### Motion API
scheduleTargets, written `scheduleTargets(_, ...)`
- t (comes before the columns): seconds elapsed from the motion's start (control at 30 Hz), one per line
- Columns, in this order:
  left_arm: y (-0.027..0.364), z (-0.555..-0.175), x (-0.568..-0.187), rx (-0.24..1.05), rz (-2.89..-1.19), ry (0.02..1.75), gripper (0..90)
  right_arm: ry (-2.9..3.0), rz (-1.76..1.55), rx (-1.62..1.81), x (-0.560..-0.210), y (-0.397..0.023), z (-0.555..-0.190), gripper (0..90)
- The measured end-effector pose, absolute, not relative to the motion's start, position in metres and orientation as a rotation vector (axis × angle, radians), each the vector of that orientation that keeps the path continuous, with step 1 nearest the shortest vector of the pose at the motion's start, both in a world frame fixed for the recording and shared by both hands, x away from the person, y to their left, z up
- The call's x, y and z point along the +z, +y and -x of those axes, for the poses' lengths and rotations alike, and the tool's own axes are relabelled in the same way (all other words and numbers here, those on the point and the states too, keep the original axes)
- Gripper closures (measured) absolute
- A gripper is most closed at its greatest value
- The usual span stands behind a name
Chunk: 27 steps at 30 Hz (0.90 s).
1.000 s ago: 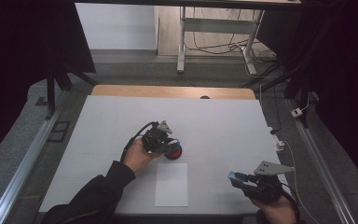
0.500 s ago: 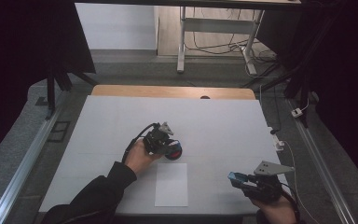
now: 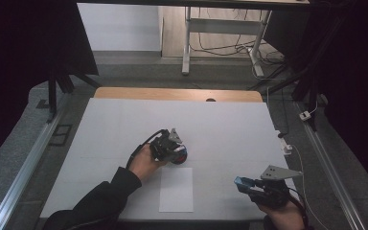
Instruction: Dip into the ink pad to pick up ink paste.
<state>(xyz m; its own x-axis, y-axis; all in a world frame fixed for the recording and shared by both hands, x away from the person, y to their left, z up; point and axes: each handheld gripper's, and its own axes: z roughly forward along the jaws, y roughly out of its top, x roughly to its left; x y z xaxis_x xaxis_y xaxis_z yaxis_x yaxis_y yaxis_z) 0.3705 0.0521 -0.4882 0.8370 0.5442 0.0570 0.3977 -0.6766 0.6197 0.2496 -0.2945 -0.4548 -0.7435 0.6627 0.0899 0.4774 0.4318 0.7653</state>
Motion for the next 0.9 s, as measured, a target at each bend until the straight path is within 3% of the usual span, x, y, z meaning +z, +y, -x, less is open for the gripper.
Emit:
scheduleTargets(0.5,0.071,-0.387,-0.494,0.107,-2.296,0.764,70.0,2.463,-0.996,1.203,-0.455,-0.294,-0.249,67.7)
scheduleTargets(0.9,0.073,-0.389,-0.495,0.083,-2.284,0.774,70.0,2.464,-0.99,1.207,-0.455,-0.294,-0.249,67.7)
